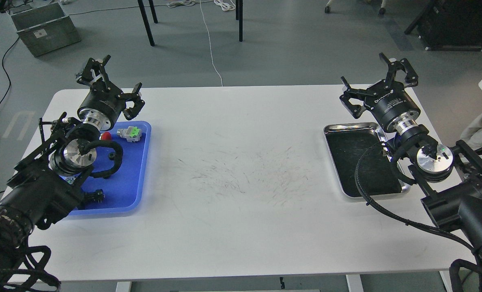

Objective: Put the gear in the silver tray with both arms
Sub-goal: 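Move the left gripper over the blue tray toward a black gear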

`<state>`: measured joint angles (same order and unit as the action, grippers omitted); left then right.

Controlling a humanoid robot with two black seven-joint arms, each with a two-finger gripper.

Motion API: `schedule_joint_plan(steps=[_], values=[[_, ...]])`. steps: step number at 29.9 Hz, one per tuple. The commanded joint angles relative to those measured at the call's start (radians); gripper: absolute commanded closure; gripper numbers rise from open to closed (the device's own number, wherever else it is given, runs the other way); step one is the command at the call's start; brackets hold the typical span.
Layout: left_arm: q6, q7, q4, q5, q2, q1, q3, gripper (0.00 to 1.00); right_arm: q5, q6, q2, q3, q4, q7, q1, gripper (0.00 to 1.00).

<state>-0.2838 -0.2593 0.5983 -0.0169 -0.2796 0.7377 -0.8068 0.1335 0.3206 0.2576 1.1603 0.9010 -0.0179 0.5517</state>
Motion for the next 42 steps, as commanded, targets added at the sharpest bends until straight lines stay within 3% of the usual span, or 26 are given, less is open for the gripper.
schedule_joint_plan(steps=[1, 29, 35, 42], values=[[0.000, 0.000, 0.000, 0.000, 0.002, 0.000, 0.000, 0.00, 0.000, 0.000, -0.004, 0.002, -0.002, 0.001, 0.001, 0.01], [-0.051, 0.008, -0.002, 0.008, -0.001, 0.034, 0.018, 0.00, -0.002, -0.018, -0.004, -0.005, -0.002, -0.001, -0.003, 0.01], [-0.046, 0.044, -0.015, 0.008, 0.000, 0.062, 0.020, 0.00, 0.000, -0.009, -0.005, -0.005, -0.002, 0.001, -0.003, 0.01], [-0.055, 0.040, -0.012, 0.011, -0.012, 0.065, 0.078, 0.00, 0.000, 0.005, -0.004, 0.004, 0.001, 0.001, -0.004, 0.01]])
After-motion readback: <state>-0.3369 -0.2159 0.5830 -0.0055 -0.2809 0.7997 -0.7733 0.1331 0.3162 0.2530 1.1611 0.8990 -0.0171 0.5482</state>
